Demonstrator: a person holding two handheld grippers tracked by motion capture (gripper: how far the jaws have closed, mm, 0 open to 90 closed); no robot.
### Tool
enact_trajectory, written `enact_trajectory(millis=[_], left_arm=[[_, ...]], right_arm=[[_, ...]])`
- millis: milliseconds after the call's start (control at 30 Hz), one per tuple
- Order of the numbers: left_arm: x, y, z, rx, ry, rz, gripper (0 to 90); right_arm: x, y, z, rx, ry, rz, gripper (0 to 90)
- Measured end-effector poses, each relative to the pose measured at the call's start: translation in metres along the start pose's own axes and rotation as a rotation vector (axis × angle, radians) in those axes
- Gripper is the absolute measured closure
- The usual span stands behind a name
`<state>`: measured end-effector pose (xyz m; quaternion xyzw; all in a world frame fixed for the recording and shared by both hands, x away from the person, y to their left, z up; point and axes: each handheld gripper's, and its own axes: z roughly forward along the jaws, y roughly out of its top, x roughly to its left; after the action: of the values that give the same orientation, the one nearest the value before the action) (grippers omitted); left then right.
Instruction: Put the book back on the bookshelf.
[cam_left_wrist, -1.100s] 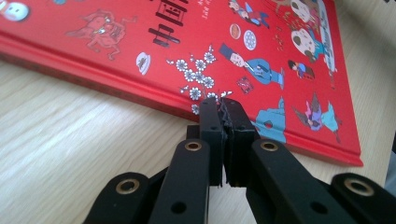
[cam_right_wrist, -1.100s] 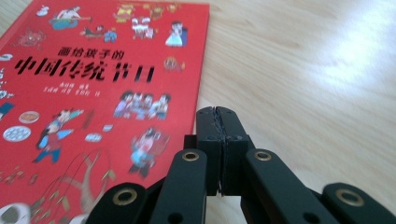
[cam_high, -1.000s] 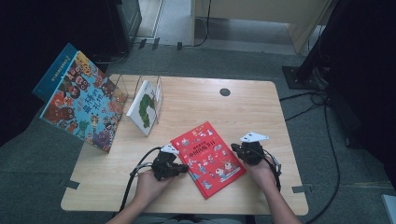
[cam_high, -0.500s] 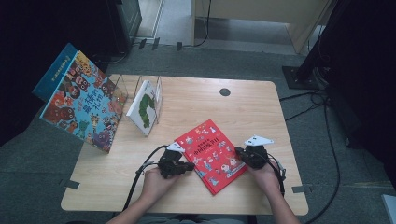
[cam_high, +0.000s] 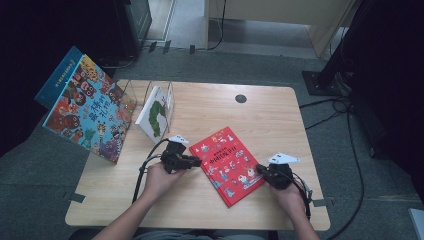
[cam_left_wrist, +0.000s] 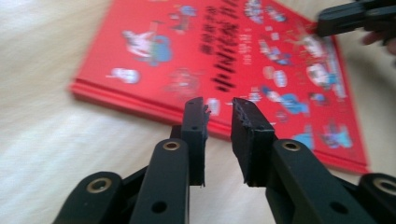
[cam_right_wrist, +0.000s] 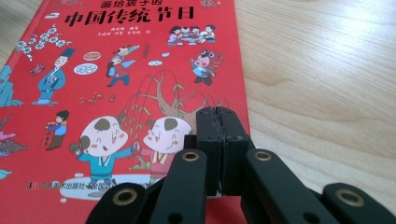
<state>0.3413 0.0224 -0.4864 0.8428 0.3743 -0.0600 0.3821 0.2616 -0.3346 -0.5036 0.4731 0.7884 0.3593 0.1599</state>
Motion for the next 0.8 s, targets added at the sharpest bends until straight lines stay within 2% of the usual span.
enact_trajectory(millis=[133, 233, 367, 633, 800], left_arm=[[0.012, 0.000, 0.000, 0.004, 0.012, -0.031, 70.9], [0.017, 0.000, 0.001, 0.000, 0.015, -0.037, 68.6], [0.018, 0.000, 0.001, 0.005, 0.023, -0.032, 65.9], [0.014, -0.003, 0.007, 0.033, 0.032, -0.012, 67.9], [0.014, -0.005, 0.009, 0.027, 0.023, -0.021, 67.8]], right_arm=[[-0.003, -0.003, -0.006, -0.002, -0.017, 0.017, 88.9], [-0.007, -0.006, -0.010, -0.012, -0.025, 0.019, 86.9], [-0.013, -0.007, -0.008, -0.013, -0.025, 0.031, 79.6], [-0.018, -0.005, 0.000, -0.034, 0.004, 0.067, 66.7], [-0.020, -0.005, 0.001, -0.037, 0.008, 0.077, 63.9]])
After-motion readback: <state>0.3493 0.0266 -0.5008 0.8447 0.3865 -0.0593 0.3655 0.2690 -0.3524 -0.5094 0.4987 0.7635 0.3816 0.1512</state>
